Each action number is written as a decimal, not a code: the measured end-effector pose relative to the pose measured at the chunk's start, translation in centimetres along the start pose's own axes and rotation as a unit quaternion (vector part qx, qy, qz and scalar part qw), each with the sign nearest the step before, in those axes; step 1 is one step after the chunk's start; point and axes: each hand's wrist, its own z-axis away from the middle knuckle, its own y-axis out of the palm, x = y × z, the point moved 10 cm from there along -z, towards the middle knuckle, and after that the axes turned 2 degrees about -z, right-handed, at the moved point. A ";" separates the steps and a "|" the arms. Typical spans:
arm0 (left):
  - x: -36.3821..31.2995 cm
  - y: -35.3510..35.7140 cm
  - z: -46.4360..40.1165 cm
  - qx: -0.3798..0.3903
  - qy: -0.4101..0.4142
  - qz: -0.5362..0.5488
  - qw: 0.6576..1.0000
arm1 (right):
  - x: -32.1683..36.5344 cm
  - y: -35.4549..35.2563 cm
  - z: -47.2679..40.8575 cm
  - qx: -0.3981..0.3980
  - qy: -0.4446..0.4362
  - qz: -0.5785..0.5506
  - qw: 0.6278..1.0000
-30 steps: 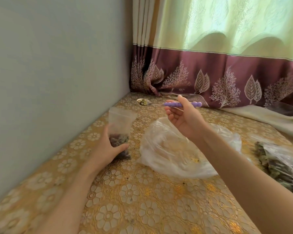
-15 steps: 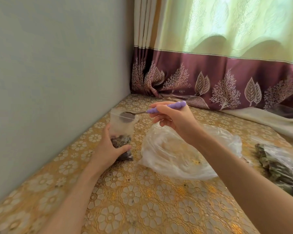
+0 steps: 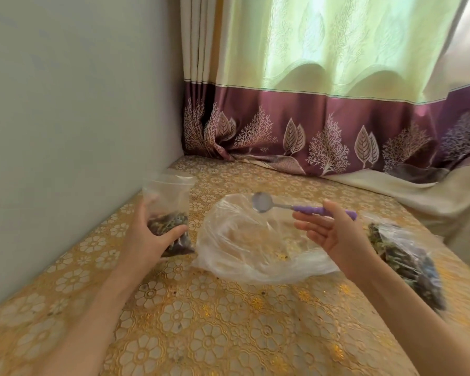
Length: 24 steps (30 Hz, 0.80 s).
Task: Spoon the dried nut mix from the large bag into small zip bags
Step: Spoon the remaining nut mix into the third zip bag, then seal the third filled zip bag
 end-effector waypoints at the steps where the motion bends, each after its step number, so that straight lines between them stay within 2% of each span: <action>1: -0.5 0.7 0.4 0.013 0.002 0.011 1.000 | -0.5 -1.4 0.5 -0.019 -0.003 0.010 1.000; 5: -2.5 4.0 1.7 0.082 0.005 0.048 0.995 | -2.8 -4.6 2.1 -0.067 0.000 0.032 0.997; 9: -4.3 7.7 3.2 0.173 0.022 0.043 0.984 | -4.7 -5.0 1.9 -0.095 0.009 0.021 0.995; 12: -5.6 10.6 4.8 0.222 0.028 0.047 0.974 | -4.6 -5.2 1.0 -0.128 -0.023 0.107 0.986; 16: -6.9 14.3 6.5 0.261 0.028 0.075 0.962 | -2.9 -5.0 0.3 -0.167 -0.123 0.294 0.933; 20: -7.2 17.0 7.0 0.282 0.028 0.062 0.957 | -3.0 -3.6 -0.4 -0.109 -0.155 0.389 0.901; 23: -7.2 17.2 6.6 0.280 0.009 0.087 0.956 | -2.0 -4.1 0.6 -0.147 -0.193 0.484 0.841; 24: -7.2 17.4 6.7 0.300 0.003 0.104 0.948 | -1.3 -4.0 1.3 -0.159 -0.222 0.482 0.832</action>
